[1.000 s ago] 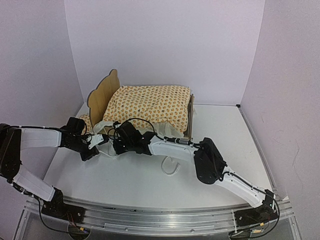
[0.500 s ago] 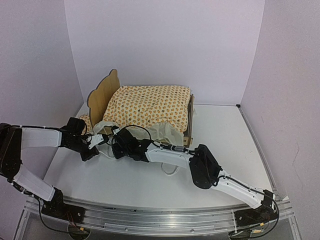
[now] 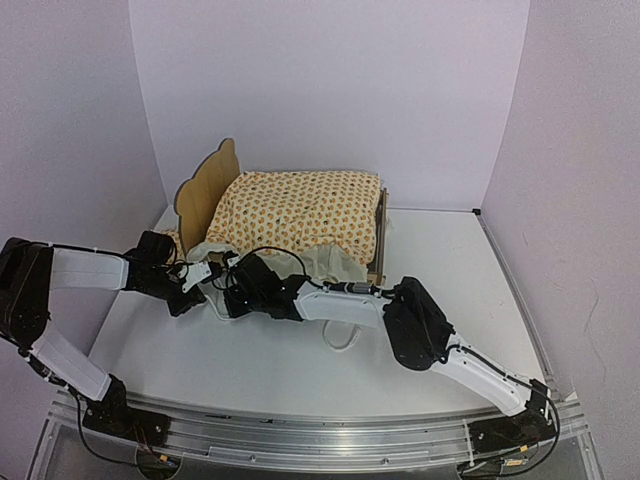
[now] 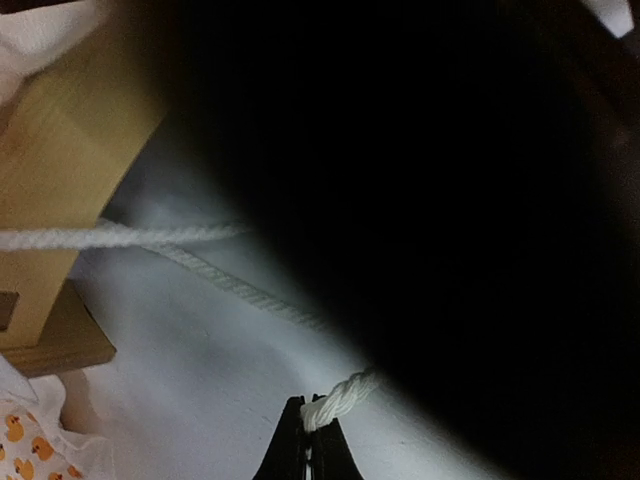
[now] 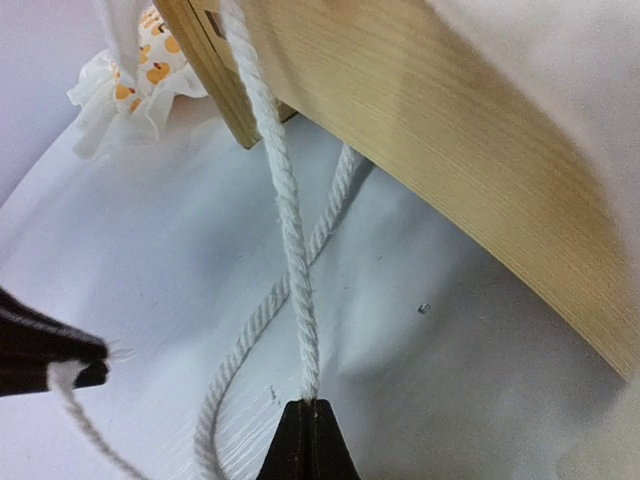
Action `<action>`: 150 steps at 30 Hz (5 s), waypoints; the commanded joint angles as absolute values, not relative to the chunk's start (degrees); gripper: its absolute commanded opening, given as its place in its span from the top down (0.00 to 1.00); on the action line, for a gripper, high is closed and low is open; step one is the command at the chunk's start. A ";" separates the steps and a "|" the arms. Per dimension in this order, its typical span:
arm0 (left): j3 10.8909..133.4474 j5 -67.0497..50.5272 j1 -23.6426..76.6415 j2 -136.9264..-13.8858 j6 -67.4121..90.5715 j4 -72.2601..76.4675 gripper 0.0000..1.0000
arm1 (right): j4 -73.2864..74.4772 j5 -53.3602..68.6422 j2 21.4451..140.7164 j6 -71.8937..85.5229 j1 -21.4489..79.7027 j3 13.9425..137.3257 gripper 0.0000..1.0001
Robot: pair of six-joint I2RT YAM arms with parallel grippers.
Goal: Set up the pet bed
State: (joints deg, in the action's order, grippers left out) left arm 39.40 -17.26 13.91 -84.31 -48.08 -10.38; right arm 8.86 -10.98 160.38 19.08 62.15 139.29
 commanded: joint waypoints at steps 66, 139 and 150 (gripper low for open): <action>49.00 -59.29 11.25 -98.64 -31.48 13.85 1.00 | -9.88 -0.76 136.51 41.54 60.82 108.26 0.67; 57.85 -56.77 11.36 -102.40 -47.61 -1.75 0.82 | -1.87 -5.92 143.29 29.55 57.48 122.53 1.00; 65.32 -35.37 10.74 -98.10 -53.17 -28.02 0.22 | -2.19 -8.50 142.53 34.75 57.50 121.42 1.00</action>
